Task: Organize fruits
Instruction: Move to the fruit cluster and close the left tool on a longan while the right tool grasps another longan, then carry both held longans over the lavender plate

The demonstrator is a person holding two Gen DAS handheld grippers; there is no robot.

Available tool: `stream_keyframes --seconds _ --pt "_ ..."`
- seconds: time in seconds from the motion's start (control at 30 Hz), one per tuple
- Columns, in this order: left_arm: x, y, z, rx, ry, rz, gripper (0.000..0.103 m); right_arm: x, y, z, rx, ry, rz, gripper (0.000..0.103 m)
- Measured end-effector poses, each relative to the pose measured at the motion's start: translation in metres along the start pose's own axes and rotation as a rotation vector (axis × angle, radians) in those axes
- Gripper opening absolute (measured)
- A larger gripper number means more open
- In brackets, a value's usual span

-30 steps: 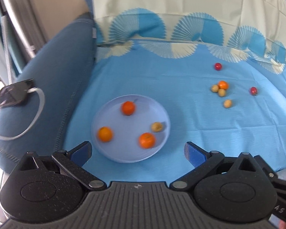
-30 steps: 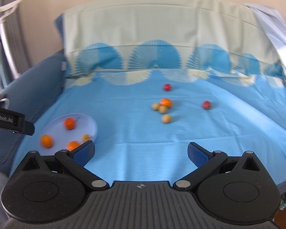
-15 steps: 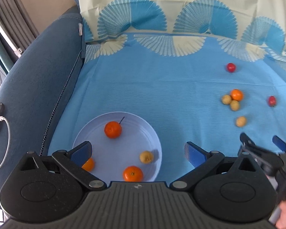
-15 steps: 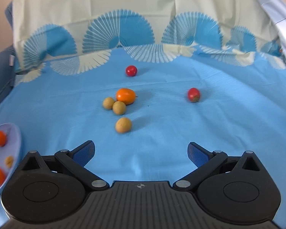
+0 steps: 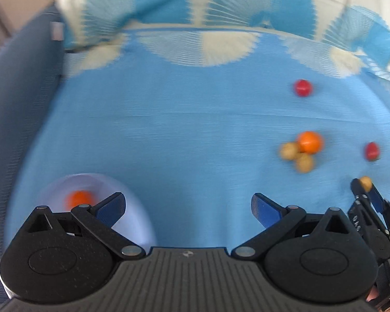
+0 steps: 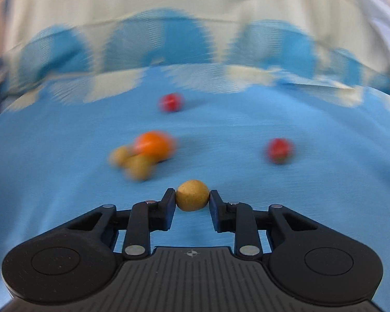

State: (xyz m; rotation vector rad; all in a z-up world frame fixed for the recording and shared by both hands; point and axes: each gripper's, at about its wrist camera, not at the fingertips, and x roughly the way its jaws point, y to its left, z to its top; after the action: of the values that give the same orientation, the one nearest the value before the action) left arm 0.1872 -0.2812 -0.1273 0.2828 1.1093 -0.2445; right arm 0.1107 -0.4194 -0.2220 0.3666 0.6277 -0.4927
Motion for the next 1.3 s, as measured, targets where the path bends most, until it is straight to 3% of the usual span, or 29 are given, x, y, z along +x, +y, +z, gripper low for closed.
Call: stream_keyframes --seconds 0.17,0.23,0.37,0.43,0.5,0.53,0.57,0.6,0.93,1.13,1.3 --pt "0.039 -0.063 0.019 -0.001 0.044 -0.119 0.103 0.023 -0.066 0.004 0.204 0.052 -0.151 0.029" --pt "0.055 -0.081 0.026 -0.011 0.059 -0.117 0.101 0.024 -0.076 0.004 0.243 0.039 -0.149 0.029" --pt "0.08 -0.099 0.038 -0.022 0.11 -0.116 0.081 0.028 -0.074 0.003 0.229 0.036 -0.143 0.03" --pt "0.087 -0.103 0.038 -0.026 0.116 -0.101 0.078 0.029 -0.076 0.005 0.241 0.036 -0.131 0.03" --pt "0.083 -0.103 0.036 -0.027 0.077 -0.101 0.065 0.029 -0.077 0.006 0.247 0.036 -0.124 0.03" --pt "0.08 -0.105 0.035 -0.008 0.055 -0.093 0.045 0.028 -0.077 0.006 0.251 0.036 -0.122 0.03" --pt "0.077 -0.105 0.033 0.005 0.052 -0.087 0.031 0.028 -0.077 0.007 0.253 0.035 -0.121 0.03" --pt "0.075 -0.103 0.032 0.009 0.061 -0.102 0.028 0.028 -0.077 0.007 0.253 0.034 -0.121 0.03" --pt "0.003 -0.032 -0.028 0.055 0.043 -0.081 0.028 -0.006 -0.077 0.003 0.259 0.026 -0.112 0.03" --pt "-0.055 0.024 -0.067 0.031 0.005 -0.075 0.028 -0.081 -0.055 0.007 0.18 -0.013 -0.033 0.03" --pt "-0.101 0.068 -0.093 -0.007 -0.037 -0.055 0.028 -0.152 -0.02 -0.008 0.07 0.006 0.088 0.03"
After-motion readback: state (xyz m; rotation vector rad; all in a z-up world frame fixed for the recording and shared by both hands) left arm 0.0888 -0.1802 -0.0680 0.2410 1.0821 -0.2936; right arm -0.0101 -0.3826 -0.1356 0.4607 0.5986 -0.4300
